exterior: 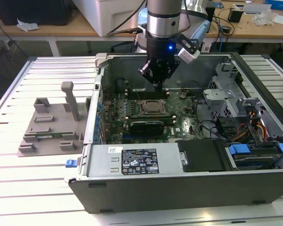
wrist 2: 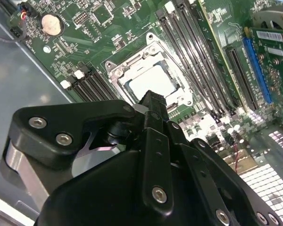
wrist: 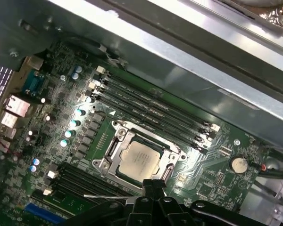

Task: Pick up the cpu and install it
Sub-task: 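Install the first cpu locking lever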

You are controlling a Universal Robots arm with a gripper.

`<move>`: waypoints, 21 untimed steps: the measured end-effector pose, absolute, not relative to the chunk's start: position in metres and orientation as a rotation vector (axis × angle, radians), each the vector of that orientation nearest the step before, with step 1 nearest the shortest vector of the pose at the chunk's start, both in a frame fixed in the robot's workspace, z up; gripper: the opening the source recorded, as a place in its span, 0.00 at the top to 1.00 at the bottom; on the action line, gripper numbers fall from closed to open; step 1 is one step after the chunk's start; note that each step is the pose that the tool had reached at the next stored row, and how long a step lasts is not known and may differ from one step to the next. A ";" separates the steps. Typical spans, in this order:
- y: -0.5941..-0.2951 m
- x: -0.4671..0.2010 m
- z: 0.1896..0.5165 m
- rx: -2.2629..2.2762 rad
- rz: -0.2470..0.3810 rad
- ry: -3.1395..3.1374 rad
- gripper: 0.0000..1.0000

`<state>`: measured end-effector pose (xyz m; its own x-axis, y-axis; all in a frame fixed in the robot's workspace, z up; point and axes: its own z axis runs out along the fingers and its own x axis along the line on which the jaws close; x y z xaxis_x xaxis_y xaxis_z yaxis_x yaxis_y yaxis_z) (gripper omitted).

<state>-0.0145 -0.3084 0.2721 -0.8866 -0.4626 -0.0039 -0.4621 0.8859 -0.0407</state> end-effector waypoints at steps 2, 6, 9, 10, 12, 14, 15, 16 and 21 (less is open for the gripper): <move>-0.308 -0.015 0.272 -0.771 -0.059 3.030 0.89; -0.308 -0.015 0.272 -0.748 -0.057 3.036 0.89; -0.308 -0.015 0.272 -0.746 -0.057 3.037 0.89; -0.308 -0.015 0.272 -0.740 -0.057 3.038 0.89; -0.308 -0.015 0.272 -0.702 -0.057 3.048 0.89; -0.308 -0.015 0.272 -0.652 -0.058 3.059 0.89; -0.308 -0.015 0.272 -0.600 -0.058 3.071 0.89; -0.308 -0.015 0.272 -0.569 -0.058 3.077 0.89; -0.308 -0.015 0.272 -0.385 -0.059 3.108 0.89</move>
